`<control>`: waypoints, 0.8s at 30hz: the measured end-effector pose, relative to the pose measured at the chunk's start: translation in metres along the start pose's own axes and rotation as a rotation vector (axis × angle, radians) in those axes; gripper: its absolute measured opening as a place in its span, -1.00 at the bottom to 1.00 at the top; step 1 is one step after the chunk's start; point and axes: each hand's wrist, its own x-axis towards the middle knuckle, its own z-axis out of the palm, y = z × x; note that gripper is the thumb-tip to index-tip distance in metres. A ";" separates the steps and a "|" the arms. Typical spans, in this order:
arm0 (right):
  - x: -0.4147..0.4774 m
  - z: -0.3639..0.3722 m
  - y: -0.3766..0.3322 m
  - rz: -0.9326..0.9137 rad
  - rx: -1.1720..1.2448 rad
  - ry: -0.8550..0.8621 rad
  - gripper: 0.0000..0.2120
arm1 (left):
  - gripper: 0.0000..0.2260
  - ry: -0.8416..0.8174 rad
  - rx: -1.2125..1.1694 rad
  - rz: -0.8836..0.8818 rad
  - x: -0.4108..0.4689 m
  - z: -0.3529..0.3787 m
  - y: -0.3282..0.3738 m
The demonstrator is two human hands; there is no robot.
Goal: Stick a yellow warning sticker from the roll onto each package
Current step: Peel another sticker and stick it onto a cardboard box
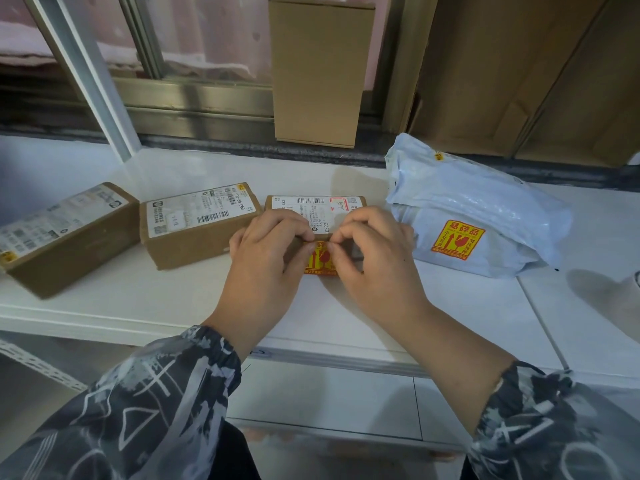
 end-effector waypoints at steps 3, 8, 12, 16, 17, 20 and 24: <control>0.000 0.000 0.000 0.003 0.005 0.009 -0.94 | -0.88 0.003 0.003 0.004 0.000 0.000 0.000; 0.000 0.001 0.000 0.006 0.005 0.029 -0.93 | -0.86 0.004 0.002 0.011 0.000 0.000 0.000; 0.000 0.001 0.000 0.005 0.002 0.036 -0.92 | -0.84 -0.001 -0.003 0.003 0.000 -0.001 0.000; 0.001 0.001 -0.001 -0.004 0.015 0.058 -0.91 | -0.83 -0.006 0.000 0.001 0.000 -0.001 0.001; 0.001 0.001 -0.001 -0.007 0.017 0.061 -0.91 | -0.83 -0.006 -0.001 -0.001 0.000 -0.001 0.001; 0.001 0.002 -0.001 -0.007 0.019 0.061 -0.90 | -0.83 -0.004 0.002 -0.002 0.000 -0.001 0.001; 0.001 0.002 -0.001 -0.009 0.007 0.060 -0.90 | -0.84 -0.006 0.007 0.000 0.000 0.000 0.001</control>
